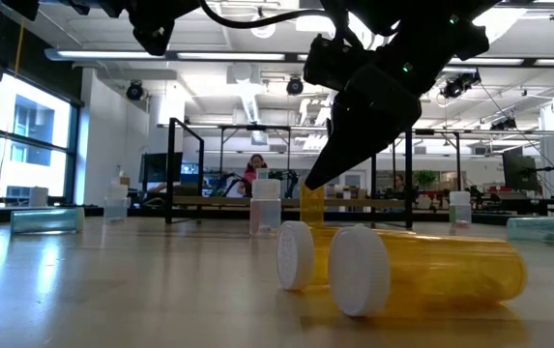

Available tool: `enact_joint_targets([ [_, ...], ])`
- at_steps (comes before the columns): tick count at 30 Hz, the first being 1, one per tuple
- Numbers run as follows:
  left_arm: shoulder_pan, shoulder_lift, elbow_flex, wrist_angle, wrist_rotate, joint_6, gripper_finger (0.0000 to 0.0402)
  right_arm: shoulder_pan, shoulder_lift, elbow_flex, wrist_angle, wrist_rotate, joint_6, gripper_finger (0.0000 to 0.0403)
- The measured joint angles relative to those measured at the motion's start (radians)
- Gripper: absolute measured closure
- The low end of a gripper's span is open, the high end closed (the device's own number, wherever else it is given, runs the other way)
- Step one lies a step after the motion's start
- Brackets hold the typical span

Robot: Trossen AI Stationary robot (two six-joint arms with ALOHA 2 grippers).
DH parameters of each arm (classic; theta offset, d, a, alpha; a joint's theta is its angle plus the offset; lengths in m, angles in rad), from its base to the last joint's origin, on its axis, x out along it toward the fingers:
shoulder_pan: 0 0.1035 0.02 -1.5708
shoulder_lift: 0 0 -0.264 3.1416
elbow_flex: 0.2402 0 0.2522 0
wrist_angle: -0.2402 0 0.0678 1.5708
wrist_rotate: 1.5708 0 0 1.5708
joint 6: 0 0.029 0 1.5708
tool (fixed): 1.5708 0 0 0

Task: Pick and place medicine bottles onto shelf by color
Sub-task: Put the top orange pill bottle on the shelf

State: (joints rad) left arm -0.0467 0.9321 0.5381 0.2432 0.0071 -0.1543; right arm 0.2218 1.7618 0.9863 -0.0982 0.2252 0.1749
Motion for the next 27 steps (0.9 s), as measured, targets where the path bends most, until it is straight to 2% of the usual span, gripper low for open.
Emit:
enact_joint_targets([
  [8, 0.0, 0.0, 0.0, -0.001, 0.0, 0.0, 0.0213, 0.0, -0.024, 0.0, 0.003, -0.025, -0.022, 0.029],
  [16, 0.0, 0.0, 0.0, -0.008, 0.0, 0.0, 0.0213, -0.003, -0.112, 0.0, 0.004, -0.021, -0.087, 0.0291],
  [24, 0.0, 0.0, 0.0, -0.011, 0.0, 0.0, 0.0213, -0.047, -0.252, 0.0, 0.005, 0.043, -0.161, 0.0291],
  [27, 0.0, 0.0, 0.0, -0.012, 0.0, 0.0, 0.0213, -0.079, -0.303, 0.0, 0.015, 0.097, -0.207, 0.0291],
])
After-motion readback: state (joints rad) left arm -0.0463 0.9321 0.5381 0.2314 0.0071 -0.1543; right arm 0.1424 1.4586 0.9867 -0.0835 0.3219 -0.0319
